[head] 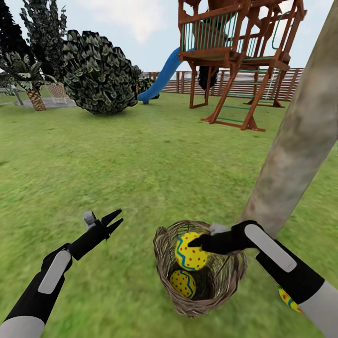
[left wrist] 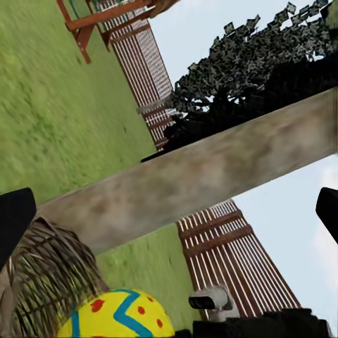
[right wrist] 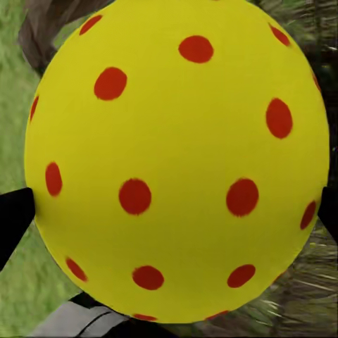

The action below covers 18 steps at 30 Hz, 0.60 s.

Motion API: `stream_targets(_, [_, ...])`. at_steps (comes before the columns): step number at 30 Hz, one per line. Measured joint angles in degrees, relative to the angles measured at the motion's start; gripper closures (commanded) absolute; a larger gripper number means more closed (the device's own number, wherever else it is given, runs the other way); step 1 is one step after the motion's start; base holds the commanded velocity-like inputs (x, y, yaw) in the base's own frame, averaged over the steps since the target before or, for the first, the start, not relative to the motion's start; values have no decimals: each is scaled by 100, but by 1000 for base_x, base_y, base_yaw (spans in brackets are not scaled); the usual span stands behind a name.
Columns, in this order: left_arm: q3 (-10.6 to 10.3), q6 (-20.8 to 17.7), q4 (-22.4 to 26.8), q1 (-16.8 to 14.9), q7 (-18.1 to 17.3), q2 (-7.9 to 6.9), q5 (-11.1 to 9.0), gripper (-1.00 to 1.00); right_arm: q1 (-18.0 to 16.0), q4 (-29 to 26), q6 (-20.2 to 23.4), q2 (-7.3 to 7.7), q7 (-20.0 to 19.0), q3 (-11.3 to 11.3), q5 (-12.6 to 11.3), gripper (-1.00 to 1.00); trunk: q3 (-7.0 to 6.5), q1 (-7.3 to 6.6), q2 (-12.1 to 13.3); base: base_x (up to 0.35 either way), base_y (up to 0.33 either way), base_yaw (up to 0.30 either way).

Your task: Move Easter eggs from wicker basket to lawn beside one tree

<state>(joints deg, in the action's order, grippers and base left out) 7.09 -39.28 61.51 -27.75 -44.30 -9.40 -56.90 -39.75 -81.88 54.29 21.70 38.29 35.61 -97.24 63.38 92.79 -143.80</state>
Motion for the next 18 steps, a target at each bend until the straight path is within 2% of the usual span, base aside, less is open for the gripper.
stream_targets(3, [0,4,-6,0,-5,1,-1,-100,0,1,211,132,-681,-2,-80,100,-67,-8,4,0,0,0])
stream_targets(5, [9,20,-7,0,-42,0,-2,-100,0,18,319,265,-1331,-2,-80,100,-67,-7,4,0,0,0])
stream_targets(6, [14,51,-7,0,-57,0,-5,-100,0,21,330,345,-1528,0,-67,100,-67,-7,5,0,0,0])
stream_targets(10, [18,229,-9,0,-67,5,-13,-100,0,22,306,399,-1676,5,-66,100,-67,-7,5,-46,0,0])
stream_targets(14, [6,284,-7,0,-68,8,-12,-100,0,19,278,410,-1729,-11,-65,100,-67,-4,5,-328,0,0])
stream_targets(16, [7,285,-7,0,-68,9,-12,-100,0,23,277,442,-2143,-120,-74,100,-67,-4,5,-337,0,0])
stream_targets(18, [2,285,-7,0,-68,12,-12,-100,-1,40,268,504,-2869,-172,-63,100,-67,-4,5,-336,0,0])
